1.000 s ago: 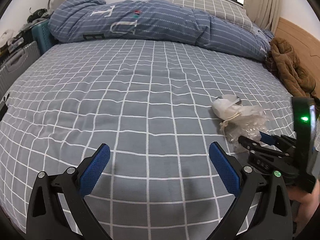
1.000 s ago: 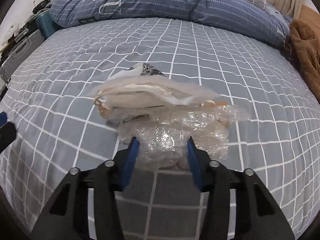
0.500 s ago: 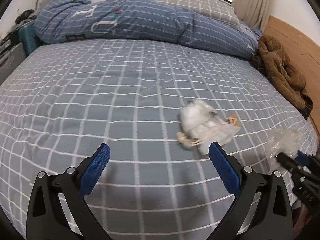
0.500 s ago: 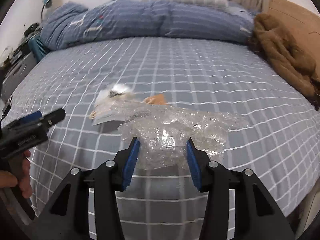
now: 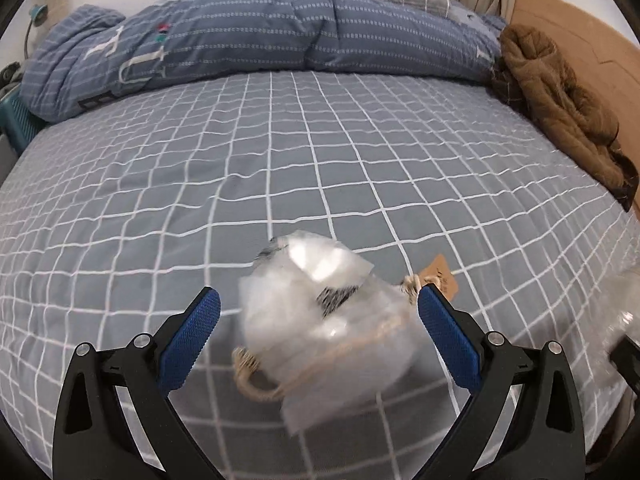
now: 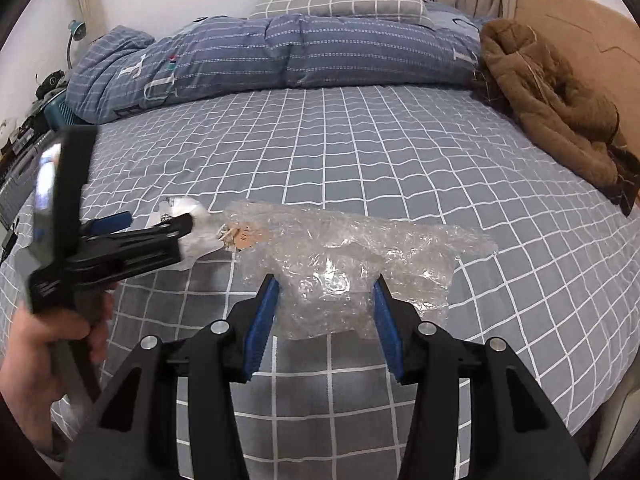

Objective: Collect trash
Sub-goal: 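Grasp the bubble-wrap bag with the right tool while the left tool grasps the white string bag, then lift both bags off the bed and carry them over the black bin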

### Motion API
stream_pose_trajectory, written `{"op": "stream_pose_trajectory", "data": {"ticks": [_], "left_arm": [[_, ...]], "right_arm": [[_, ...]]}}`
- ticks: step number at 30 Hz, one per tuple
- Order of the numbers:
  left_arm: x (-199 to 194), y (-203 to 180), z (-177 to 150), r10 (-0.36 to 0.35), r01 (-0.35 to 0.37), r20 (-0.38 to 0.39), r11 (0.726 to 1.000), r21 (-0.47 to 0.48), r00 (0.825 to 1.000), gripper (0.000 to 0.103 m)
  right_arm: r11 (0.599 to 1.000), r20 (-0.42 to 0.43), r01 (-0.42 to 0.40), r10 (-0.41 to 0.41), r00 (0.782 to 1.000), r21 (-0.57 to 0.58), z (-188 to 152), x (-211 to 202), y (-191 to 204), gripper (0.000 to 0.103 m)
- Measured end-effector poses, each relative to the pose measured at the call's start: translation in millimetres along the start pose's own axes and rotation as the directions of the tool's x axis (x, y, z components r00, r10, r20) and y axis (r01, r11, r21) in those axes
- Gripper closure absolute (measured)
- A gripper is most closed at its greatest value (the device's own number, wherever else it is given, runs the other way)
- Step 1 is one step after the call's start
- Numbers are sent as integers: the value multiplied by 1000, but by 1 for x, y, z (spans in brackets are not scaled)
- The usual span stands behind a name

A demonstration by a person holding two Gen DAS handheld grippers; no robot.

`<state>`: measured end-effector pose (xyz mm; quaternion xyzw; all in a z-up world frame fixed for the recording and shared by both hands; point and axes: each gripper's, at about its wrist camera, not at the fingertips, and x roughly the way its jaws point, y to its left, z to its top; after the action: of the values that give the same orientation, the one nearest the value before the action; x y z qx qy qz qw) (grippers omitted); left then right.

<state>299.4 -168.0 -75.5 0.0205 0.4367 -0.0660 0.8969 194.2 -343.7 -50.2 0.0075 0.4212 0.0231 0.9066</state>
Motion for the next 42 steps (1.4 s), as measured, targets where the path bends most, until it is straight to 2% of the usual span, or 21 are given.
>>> {"op": "stream_pose_trajectory", "data": {"ticks": [5,7,11,13,19,25,35,42], "left_arm": [[30,-7,-1,27,-27,-56,1000,-8,998,6],[36,-6,-4,30,-31,-70,999,-16,997,15],[41,-6,-8,51,-53,-71,998,-18,996,24],[42,-6,-8,80,-81,-68,997,-10,995,41],[45,2,-6,52,-54,-74,998,-30,996,54],[33,4,-5,28,-30,-56,998,-46,998,58],[-33,15,-9,12,-11,18,999,-47,1000,58],[-72,32,-30,3,0,43,997,-72,999,58]], "right_arm": [[1000,-10,-19,19,1000,13,2,6,-4,58],[1000,-11,-23,23,1000,7,3,6,-2,58],[1000,-9,-28,29,1000,9,4,6,-2,58],[1000,-8,-27,27,1000,9,3,5,-1,58],[1000,-5,-27,27,1000,8,5,4,1,58],[1000,-5,-26,26,1000,-9,4,4,8,58],[999,9,-28,29,1000,-28,4,1,22,58],[999,30,-34,35,999,-38,1,-10,38,58]]}}
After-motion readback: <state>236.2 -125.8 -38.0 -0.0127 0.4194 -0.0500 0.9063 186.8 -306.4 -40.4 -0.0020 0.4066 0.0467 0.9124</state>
